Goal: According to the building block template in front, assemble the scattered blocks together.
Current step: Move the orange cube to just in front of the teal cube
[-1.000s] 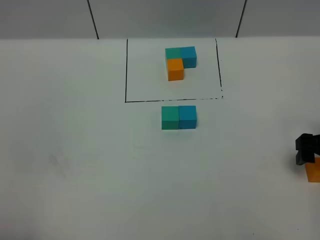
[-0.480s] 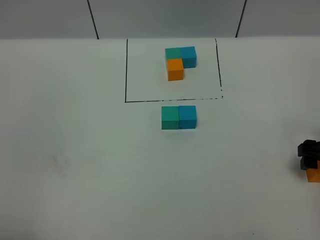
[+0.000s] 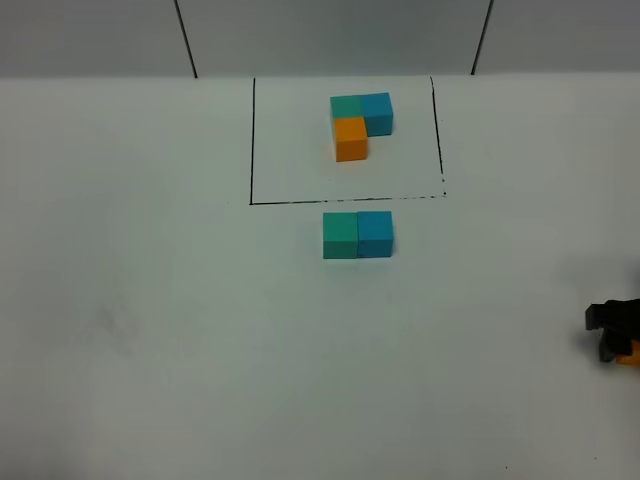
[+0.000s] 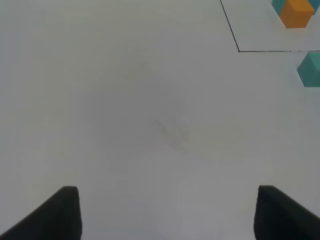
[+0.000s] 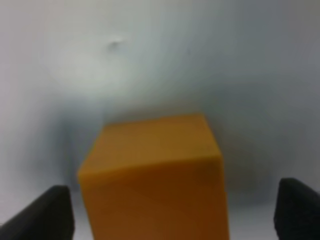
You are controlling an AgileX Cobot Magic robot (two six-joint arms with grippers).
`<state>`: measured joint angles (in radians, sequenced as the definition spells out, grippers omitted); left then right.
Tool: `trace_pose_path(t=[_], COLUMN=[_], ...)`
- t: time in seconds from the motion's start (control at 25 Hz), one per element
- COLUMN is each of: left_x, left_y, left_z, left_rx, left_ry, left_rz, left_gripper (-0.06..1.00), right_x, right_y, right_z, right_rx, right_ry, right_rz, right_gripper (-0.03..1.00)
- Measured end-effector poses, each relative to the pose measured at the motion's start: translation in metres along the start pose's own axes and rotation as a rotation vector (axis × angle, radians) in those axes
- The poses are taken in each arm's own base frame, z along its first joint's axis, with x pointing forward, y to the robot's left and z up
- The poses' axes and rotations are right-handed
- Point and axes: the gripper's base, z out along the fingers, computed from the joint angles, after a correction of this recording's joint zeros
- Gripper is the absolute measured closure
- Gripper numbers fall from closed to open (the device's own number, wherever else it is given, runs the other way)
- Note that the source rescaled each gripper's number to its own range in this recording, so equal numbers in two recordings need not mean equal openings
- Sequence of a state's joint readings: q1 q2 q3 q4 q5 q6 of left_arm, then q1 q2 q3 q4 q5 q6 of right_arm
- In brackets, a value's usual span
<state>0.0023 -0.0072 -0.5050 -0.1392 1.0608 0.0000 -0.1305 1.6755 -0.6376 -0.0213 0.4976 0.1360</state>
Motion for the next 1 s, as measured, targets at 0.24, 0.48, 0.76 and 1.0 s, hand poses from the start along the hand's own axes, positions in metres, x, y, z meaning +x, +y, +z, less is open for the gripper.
trace_pose_path(t=[0.24,0.48,0.76,1.0], left_x=[0.000,0.000,0.000,0.000], left_y=[0.000,0.000,0.000,0.000], left_z=[0.000,0.000,0.000,0.000], left_rx=[0.000,0.000,0.000,0.000], left_ry=[0.000,0.000,0.000,0.000], left_rz=[0.000,0.000,0.000,0.000], left_gripper=[0.41,0.41,0.41,0.41], right_x=[0.006,0.022,0.040,0.034], right_y=[0.014,0.066,0.167,0.238], right_z=[-0.003,-0.028,-0.066,-0.061], right_rx=[-0.002,-0.023,-0.026,-0.002], right_ry=[0.032,0.014,-0.067,-0.111], right_rz=[-0.025,0.032,-0.045,-0.086], right_gripper=[0.93,0.93,0.93,0.94])
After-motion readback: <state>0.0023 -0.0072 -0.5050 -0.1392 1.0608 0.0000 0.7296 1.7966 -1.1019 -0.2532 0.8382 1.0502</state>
